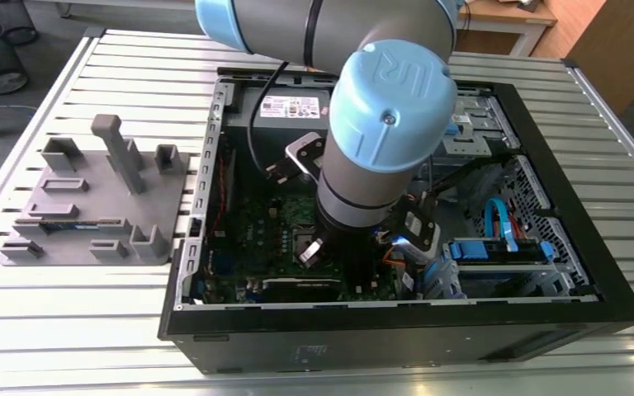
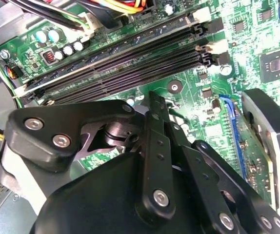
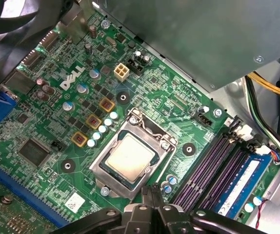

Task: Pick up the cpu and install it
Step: 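Install the first cpu locking lever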

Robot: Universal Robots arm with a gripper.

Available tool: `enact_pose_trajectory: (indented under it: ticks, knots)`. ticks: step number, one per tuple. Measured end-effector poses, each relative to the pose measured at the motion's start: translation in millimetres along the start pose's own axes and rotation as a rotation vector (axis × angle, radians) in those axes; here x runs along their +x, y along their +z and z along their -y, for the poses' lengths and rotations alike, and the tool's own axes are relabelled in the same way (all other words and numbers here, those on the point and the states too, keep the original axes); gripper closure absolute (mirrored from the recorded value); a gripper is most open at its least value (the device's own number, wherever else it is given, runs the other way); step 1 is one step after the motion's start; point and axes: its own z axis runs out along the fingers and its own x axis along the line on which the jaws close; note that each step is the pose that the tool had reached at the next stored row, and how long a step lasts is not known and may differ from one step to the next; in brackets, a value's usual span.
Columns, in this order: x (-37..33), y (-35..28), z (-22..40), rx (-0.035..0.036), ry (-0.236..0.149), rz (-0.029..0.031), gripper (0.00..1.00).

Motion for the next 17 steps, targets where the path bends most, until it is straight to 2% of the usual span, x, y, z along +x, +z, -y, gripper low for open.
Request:
enact_pose_trajectory:
  ticks: [4, 17]
  knots:
    - [-0.5, 0.5, 0.4, -0.0028, 0.0, 0.0022, 0.89]
    - [-2.2, 3.4, 2.4, -0.0031, 0.0, 0.0025, 0.89]
